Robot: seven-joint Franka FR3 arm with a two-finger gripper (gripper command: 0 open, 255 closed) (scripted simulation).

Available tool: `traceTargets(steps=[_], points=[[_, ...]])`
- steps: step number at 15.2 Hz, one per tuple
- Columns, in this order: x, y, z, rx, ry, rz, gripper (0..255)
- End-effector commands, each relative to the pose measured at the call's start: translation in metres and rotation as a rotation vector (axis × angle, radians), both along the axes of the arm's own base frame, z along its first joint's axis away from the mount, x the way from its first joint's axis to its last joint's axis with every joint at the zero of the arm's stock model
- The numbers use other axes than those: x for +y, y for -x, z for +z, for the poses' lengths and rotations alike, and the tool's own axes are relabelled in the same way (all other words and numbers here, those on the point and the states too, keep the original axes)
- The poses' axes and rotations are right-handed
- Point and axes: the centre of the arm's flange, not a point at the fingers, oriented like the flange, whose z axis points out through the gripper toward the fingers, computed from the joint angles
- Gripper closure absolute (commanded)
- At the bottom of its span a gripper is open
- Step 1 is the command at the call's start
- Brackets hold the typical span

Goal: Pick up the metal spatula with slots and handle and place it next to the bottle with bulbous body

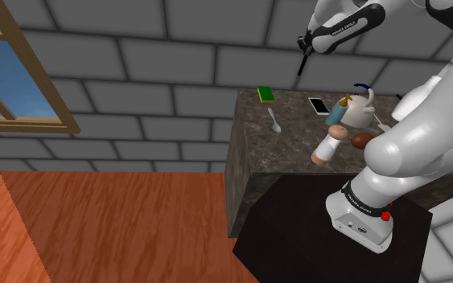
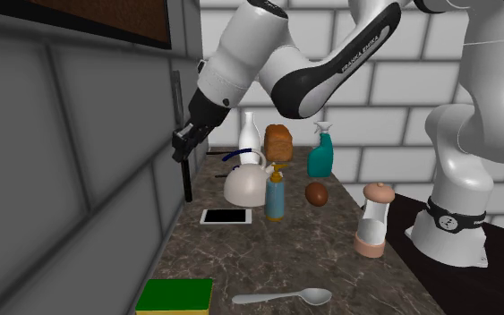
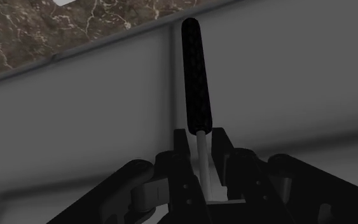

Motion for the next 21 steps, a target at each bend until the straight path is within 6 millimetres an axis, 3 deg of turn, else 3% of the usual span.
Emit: traceTargets(steps=[1, 21], points=[[-0.001, 0.001, 0.011, 0.0, 0.0, 0.0, 255], [-0.001, 0.001, 0.117, 0.0, 0.0, 0.0, 255]])
